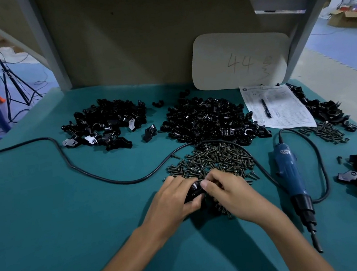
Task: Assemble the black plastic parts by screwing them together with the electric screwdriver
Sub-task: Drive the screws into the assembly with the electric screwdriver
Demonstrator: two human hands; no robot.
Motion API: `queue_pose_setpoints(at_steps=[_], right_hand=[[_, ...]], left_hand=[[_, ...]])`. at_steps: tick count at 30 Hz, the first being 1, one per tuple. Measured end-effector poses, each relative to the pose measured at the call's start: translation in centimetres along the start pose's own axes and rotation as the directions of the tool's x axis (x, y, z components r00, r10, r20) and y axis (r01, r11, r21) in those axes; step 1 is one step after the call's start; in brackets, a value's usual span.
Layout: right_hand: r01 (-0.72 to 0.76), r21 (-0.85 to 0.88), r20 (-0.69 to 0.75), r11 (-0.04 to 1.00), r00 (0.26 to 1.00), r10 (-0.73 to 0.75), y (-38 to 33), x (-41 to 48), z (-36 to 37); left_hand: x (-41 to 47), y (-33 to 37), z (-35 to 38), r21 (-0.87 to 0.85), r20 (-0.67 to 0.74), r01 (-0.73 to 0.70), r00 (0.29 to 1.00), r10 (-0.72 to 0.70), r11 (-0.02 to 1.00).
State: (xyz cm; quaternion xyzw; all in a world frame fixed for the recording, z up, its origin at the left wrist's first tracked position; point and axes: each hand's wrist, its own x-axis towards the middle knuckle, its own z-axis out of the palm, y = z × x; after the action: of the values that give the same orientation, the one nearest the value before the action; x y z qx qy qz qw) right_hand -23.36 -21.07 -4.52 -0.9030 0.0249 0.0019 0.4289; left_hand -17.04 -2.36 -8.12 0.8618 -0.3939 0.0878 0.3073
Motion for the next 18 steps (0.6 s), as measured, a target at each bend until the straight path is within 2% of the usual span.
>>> queue_pose_setpoints(at_steps=[3,7,10,12,16,18], right_hand=[[0.011,-0.005,0.06,1.0,0.998,-0.011,0.0,-0.3,-0.5],[0.03,0.101,0.099,0.994,0.994,-0.04,0.0,-0.4,-1.2],[0.043,0.115,0.107,0.992,0.993,-0.055,-0.3,-0.4,-1.5],[0.037,0.068,0.1,0.997,0.994,-0.044,-0.6,-0.4,-1.7],[0.067,-0.184,0.079,0.981,0.995,-0.053,-1.0,-0.2,-1.4],[0.074,-0.226,0.062,0.971,0.996,-0.061,-1.1,-0.2,-1.0]], left_hand=[[-0.1,0.1,0.0,0.021,0.028,-0.02,0.999,0.02,1.0],[0.1,0.0,0.1,0.029,0.074,-0.013,0.997,0.011,0.999],[0.0,0.1,0.1,0.06,0.071,-0.032,0.997,0.028,0.998],[0.0,0.2,0.1,0.079,0.037,-0.049,0.998,0.046,0.996],[0.0,0.3,0.2,0.132,-0.045,-0.104,0.993,0.11,0.986],[-0.1,0.3,0.2,0.143,-0.054,-0.123,0.99,0.131,0.982]])
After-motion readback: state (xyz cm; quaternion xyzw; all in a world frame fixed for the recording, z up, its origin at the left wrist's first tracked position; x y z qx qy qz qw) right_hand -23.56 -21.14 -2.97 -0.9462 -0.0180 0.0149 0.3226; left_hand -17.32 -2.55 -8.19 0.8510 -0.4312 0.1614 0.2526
